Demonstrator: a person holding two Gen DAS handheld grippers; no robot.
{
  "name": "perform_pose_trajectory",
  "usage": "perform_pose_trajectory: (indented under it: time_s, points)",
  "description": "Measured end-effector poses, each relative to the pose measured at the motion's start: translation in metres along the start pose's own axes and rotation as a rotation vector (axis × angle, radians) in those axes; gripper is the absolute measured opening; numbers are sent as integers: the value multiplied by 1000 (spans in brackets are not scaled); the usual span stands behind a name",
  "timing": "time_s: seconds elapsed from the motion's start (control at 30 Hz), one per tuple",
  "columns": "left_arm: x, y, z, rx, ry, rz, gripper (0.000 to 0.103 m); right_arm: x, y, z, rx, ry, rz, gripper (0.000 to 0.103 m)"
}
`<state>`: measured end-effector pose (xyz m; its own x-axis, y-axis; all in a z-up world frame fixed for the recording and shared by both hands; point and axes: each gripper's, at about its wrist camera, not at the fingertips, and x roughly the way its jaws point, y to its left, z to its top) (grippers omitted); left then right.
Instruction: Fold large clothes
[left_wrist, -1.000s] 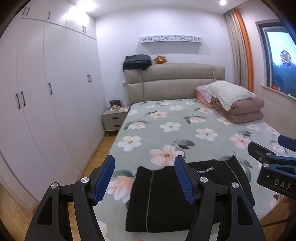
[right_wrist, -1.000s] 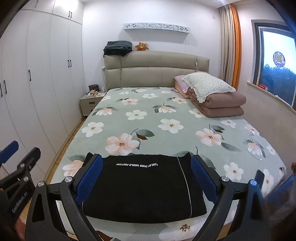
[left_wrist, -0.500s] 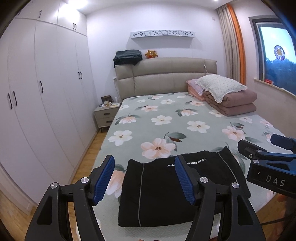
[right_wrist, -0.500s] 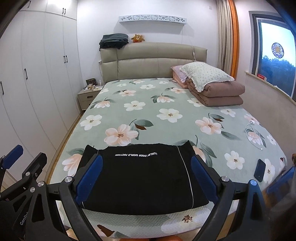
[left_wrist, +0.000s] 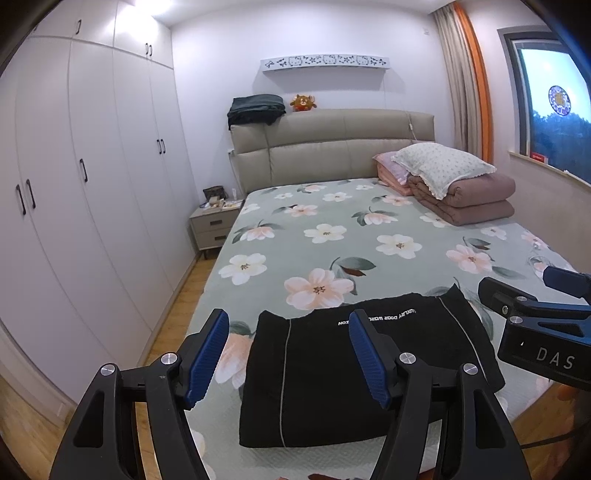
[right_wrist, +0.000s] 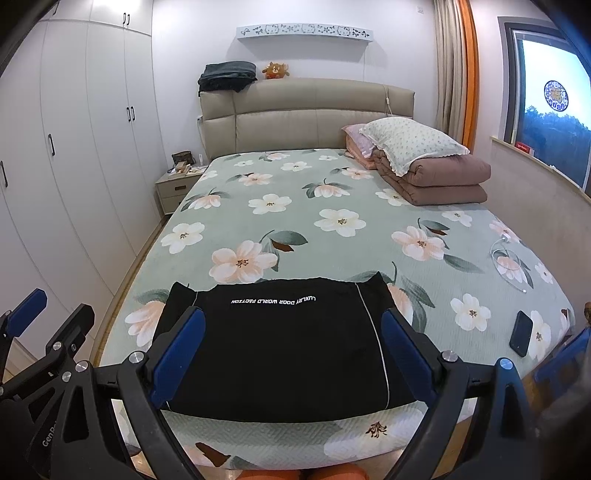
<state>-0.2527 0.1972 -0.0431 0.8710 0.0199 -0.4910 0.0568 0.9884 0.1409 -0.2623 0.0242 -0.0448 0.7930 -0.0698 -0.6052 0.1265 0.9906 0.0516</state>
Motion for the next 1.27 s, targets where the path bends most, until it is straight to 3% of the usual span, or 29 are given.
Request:
perform_pose_trajectory:
  time_s: [0.53,1.03,1.27]
  points:
    - [-7,-7,-7,0,-16,21,69,3,-1,-7,13,22,-1,97]
    - [1,-10,-8,-3,21,49,69,6,-1,-12,15,43,2,97]
    - [-4,-3,-11,-51,-24,70,69,7,-1,-13,10,43,0,97]
